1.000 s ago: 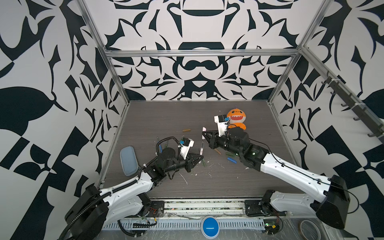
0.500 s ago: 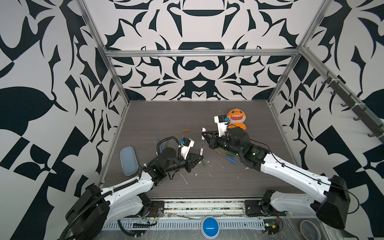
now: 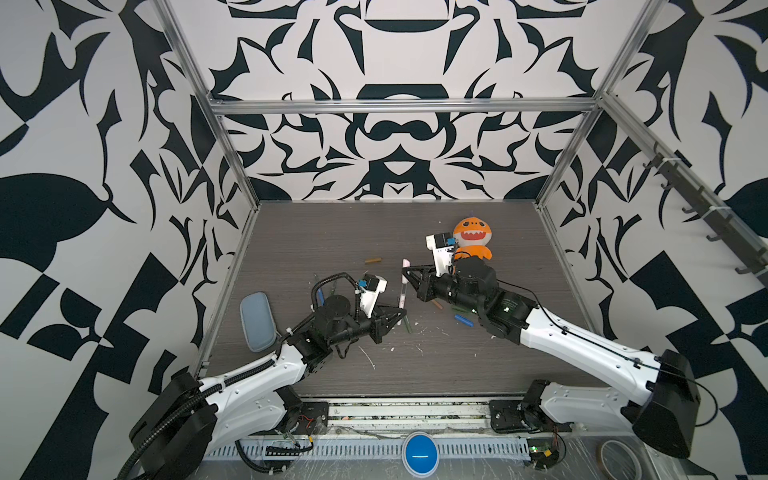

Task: Insert the pens into the pen caps
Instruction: 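Lift the pink cap with the right gripper over the pen nib in the left gripper, then push the pink cap down onto the pink pen nib with the right gripper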

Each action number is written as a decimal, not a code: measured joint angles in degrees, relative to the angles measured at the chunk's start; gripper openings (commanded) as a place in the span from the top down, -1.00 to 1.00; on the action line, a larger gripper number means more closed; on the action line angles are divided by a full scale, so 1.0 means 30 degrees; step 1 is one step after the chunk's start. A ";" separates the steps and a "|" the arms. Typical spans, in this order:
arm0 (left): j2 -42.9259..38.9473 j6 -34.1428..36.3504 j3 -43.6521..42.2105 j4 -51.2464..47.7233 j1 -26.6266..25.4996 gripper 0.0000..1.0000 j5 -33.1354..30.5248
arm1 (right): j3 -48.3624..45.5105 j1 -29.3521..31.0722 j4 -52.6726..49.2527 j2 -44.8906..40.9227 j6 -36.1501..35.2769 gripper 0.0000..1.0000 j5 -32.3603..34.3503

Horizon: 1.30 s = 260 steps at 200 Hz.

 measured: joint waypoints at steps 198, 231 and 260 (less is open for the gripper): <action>0.1785 0.1931 0.3031 0.0022 -0.0051 1.00 -0.0787 | 0.0670 0.0488 -0.3628 -0.2368 -0.1472 0.02 0.0175; 0.1785 0.2681 0.3031 -0.0809 -0.0051 1.00 -0.0678 | 0.2849 0.0503 -0.6011 -0.2514 -0.2426 0.01 0.0546; 0.1749 0.3147 0.3031 -0.1253 -0.0051 1.00 -0.0423 | 0.4299 0.0503 -0.7439 -0.2419 -0.2878 0.00 0.1508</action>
